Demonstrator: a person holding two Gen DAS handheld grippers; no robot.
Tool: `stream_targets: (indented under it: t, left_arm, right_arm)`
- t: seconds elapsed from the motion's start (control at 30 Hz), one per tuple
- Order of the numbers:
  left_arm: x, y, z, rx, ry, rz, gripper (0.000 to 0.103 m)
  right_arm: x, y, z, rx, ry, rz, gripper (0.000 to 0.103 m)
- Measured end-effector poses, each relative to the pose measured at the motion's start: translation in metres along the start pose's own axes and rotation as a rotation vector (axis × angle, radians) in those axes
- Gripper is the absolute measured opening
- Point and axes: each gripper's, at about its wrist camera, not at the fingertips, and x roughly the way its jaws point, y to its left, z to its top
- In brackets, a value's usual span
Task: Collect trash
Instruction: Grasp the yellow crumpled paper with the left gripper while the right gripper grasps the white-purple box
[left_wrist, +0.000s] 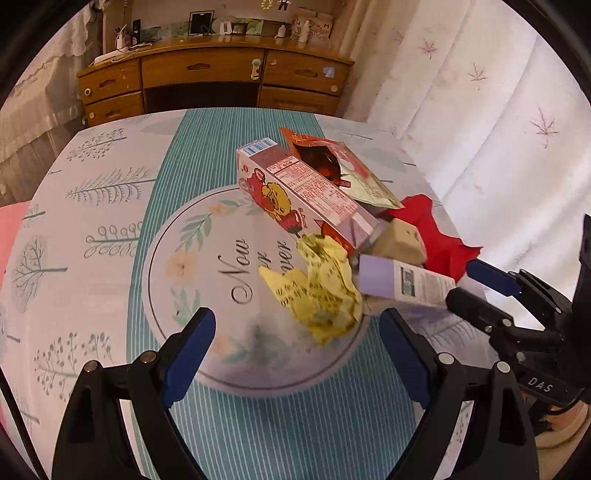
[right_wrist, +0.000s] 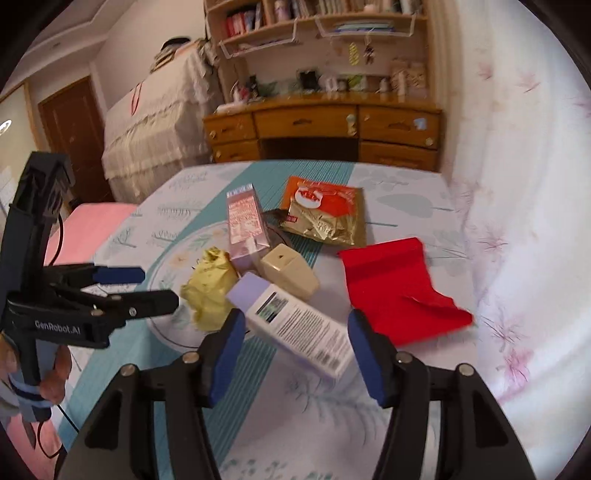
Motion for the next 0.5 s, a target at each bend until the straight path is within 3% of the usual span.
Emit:
stream_targets:
  t: [0.2,0.37,0.5]
  left_arm:
    - [0.020,0.002,0.009,0.017,0.025,-0.003,0.089]
    - [0.038,0.002,0.014,0.005,0.048,-0.009,0.089]
    - [0.047,0.001,0.015,-0.005,0.054,-0.032,0.089]
  right_arm:
    - [0.031,-0.001,-0.002,-0.116,0.113,0.064,0.062]
    - [0.032,0.003,-0.005,-0.158,0.129,0.066,0.062]
    - [0.025,0.004,-0.012,-0.146,0.135,0.079,0.051]
